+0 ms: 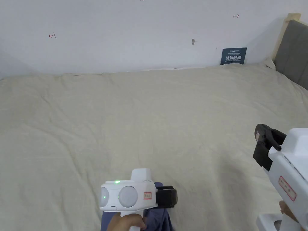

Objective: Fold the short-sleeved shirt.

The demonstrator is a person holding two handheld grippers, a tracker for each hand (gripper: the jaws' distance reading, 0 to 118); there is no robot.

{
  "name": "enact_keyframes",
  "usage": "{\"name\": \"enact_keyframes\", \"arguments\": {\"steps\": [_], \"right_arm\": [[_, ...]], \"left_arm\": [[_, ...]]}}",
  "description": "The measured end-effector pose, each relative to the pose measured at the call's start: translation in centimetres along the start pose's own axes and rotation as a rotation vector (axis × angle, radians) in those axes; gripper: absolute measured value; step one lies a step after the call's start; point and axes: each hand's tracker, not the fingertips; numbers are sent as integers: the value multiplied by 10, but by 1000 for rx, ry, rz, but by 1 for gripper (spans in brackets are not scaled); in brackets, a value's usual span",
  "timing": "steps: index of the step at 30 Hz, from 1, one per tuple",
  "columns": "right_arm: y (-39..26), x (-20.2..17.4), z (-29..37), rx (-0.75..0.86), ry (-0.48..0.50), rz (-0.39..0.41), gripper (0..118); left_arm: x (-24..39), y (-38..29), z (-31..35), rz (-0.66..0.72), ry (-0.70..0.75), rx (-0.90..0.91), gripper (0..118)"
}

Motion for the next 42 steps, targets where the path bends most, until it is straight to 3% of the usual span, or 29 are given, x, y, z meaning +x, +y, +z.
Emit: {"name": "enact_keyframes", "arguments": {"steps": [6, 7, 8, 9, 10, 11, 12, 28, 33, 34, 42], "right_arm": [[8, -8, 2, 21, 14, 7, 2], [9, -10, 2, 24, 16, 9, 2], [9, -11, 2, 27, 18, 10, 2], [10, -12, 2, 30, 21, 11, 2], [10, -13, 2, 31, 24, 10, 2], [10, -14, 2, 32, 27, 10, 2], [10, -15, 2, 31, 29, 12, 2], [7, -6, -3, -5, 14, 36, 2], [3, 3, -5, -24, -9, 38, 2], [3, 3, -5, -27, -13, 40, 2], [3, -1, -2, -31, -10, 33, 2]], "left_arm": [[-19, 12, 62, -21, 57, 230, 110], [-24, 11, 69, -36, 87, 269, 104], [-27, 10, 72, -51, 109, 300, 94], [-32, 7, 74, -63, 140, 321, 76], [-34, 5, 73, -75, 161, 329, 40], [-38, 2, 71, -91, 184, 326, 13], [-42, -2, 66, -99, 197, 314, 1], [-7, -64, -48, -103, 125, 154, 1], [-1, -89, -91, -118, 162, 74, 1], [0, -93, -87, -122, 167, 146, 1], [7, -83, -65, -181, 168, 168, 0]]}}
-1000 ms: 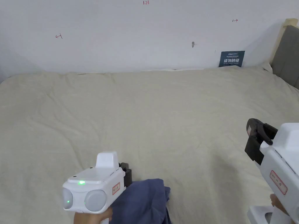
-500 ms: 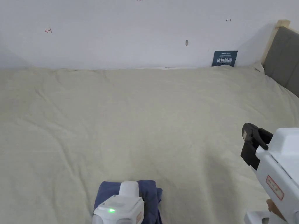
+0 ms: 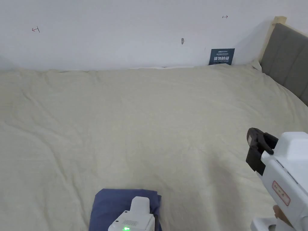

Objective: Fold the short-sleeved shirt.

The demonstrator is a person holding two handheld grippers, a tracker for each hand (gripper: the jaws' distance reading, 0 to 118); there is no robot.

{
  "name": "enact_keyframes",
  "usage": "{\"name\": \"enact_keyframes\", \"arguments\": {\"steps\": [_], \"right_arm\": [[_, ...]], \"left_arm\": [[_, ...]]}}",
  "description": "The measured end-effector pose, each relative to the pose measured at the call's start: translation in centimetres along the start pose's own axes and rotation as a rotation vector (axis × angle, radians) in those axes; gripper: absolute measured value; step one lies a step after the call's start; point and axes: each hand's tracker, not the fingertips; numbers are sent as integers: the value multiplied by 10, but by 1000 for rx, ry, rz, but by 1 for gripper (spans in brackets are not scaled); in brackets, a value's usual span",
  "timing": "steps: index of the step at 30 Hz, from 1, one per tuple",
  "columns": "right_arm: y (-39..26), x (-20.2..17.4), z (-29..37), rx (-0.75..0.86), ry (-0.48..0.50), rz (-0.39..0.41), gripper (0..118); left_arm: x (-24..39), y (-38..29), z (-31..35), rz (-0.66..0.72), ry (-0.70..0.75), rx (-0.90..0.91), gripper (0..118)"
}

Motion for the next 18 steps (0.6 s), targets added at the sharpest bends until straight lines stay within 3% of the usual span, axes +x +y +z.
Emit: {"name": "enact_keyframes", "arguments": {"steps": [5, 11, 18], "right_arm": [[8, -11, 7, 29, 28, 12, 2], [17, -30, 13, 78, 52, 7, 2], [25, -56, 13, 127, 49, 32, 2]], "left_arm": [[-6, 44, 60, -14, -33, 208, 0], [-25, 103, 139, -144, 93, 444, 0], [-72, 143, 202, -102, 198, 606, 0]]}}
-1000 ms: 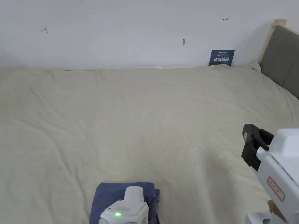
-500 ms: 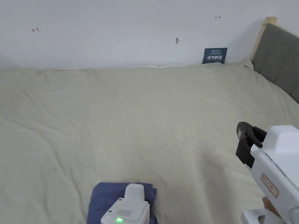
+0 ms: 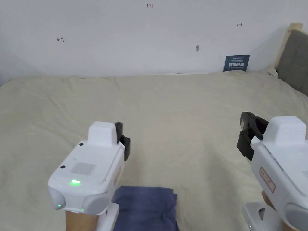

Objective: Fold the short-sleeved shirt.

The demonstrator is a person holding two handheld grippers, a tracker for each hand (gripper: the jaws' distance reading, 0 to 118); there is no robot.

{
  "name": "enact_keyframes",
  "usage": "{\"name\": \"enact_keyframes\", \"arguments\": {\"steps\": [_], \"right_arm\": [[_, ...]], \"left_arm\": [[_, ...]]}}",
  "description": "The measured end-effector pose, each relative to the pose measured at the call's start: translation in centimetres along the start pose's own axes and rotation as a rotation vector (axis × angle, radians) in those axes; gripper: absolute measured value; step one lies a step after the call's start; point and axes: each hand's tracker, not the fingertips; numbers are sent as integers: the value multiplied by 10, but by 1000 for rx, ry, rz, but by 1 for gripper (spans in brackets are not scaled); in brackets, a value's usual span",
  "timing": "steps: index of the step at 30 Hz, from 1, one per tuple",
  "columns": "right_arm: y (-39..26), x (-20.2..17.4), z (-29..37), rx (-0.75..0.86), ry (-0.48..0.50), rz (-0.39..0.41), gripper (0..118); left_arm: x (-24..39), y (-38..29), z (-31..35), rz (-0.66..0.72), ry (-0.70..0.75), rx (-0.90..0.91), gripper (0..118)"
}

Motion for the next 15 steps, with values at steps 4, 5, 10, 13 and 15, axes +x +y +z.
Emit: {"name": "enact_keyframes", "arguments": {"steps": [4, 5, 10, 13, 15], "right_arm": [[2, -12, -1, 23, -2, 16, 2], [3, -15, -1, 27, -5, 22, 2], [1, -28, -2, 39, -18, 65, 2], [0, -33, -2, 41, -20, 77, 2], [0, -34, -2, 41, -18, 82, 2]], "left_arm": [[-34, 14, 10, -15, 88, 45, 0], [-41, 14, 11, -15, 101, 47, 0], [-75, 2, 17, -2, 154, 54, 0], [-92, -6, 21, 70, 179, 47, 0], [-100, -9, 23, 127, 189, 40, 0]]}}
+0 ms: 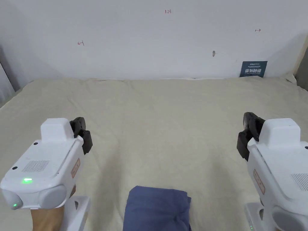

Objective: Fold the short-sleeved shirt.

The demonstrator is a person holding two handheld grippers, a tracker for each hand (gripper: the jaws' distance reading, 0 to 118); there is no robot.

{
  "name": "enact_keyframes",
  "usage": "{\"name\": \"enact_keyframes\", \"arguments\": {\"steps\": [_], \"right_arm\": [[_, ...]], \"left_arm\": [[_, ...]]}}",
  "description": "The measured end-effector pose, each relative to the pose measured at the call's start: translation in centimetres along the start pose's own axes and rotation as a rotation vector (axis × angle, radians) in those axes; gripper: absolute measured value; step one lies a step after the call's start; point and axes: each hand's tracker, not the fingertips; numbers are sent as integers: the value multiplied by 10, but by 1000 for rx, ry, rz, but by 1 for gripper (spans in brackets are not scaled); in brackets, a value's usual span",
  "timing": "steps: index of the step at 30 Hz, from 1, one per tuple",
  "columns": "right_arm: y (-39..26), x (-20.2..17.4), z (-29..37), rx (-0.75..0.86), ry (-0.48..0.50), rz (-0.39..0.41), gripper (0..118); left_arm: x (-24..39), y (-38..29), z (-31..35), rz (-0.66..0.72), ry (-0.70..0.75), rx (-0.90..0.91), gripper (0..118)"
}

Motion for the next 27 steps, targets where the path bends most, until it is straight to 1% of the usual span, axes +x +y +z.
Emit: {"name": "enact_keyframes", "arguments": {"steps": [6, 12, 15, 18, 22, 27], "right_arm": [[-1, -2, 0, -1, 4, -1, 2], [-4, -5, -1, -9, 10, -4, 2], [-14, -12, -7, -25, 17, -29, 2], [-36, -27, -20, -89, 46, -35, 2], [-81, -54, -41, -195, 104, -59, 2], [-146, -94, -63, -372, 169, -50, 2]], "left_arm": [[-6, -3, 4, -33, 25, 3, 0], [-3, -3, 3, -44, 20, 7, 0], [-3, -3, 3, -42, 15, 6, 0], [-3, -3, 3, -47, 11, 4, 0], [-5, -2, 3, -55, 0, 0, 0], [-10, -5, 1, -69, -6, -20, 0]]}}
